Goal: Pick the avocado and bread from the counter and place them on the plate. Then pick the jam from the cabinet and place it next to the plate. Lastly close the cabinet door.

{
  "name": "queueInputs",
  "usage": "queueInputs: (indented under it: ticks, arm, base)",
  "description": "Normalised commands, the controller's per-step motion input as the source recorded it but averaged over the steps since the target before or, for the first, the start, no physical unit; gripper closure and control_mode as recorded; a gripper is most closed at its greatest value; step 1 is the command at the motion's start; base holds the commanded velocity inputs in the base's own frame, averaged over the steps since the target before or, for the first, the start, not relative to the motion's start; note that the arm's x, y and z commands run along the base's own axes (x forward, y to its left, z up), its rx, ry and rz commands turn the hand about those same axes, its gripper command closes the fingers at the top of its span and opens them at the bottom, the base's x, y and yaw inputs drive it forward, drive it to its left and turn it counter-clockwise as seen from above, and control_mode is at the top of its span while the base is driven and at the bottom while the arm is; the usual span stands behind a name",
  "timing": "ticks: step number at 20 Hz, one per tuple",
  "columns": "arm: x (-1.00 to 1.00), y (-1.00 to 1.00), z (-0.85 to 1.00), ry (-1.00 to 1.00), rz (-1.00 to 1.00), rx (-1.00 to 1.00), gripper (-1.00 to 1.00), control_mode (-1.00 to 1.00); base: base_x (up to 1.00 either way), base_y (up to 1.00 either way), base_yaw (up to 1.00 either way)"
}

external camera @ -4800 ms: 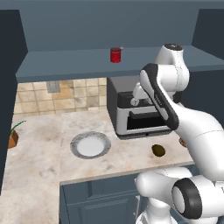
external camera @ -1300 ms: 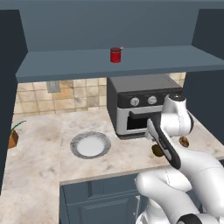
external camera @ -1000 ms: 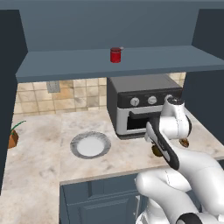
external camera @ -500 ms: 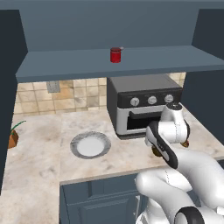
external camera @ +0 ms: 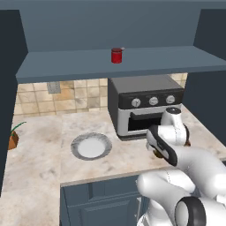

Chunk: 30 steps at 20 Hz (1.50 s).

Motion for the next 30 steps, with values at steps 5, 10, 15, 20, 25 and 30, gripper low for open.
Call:
queueInputs:
  ticks: [5,10,15,20,25,30]
  arm:
    - [0.05,-0.09,-0.22,0.07,0.00,0.02,-1.00,-1.00]
    - [0.02,-0.07,-0.22,0.02,0.00,0.01,-1.00,-1.00]
    - [0.03,-0.01,-0.18,-0.01,0.00,0.01,-1.00,-1.00]
    - [0.06,0.02,-0.07,-0.12,0.00,0.00,-1.00,-1.00]
    - [0.03,0.03,-0.05,-0.10,0.00,0.00,-1.00,-1.00]
    - [0.00,0.05,-0.13,-0.03,0.00,0.00,1.00,-1.00]
  base:
    - [0.00,0.00,0.00]
    - [0.00,0.00,0.00]
    - [0.00,0.00,0.00]
    - [0.00,0.00,0.00]
    - [0.00,0.00,0.00]
    - [0.00,0.00,0.00]
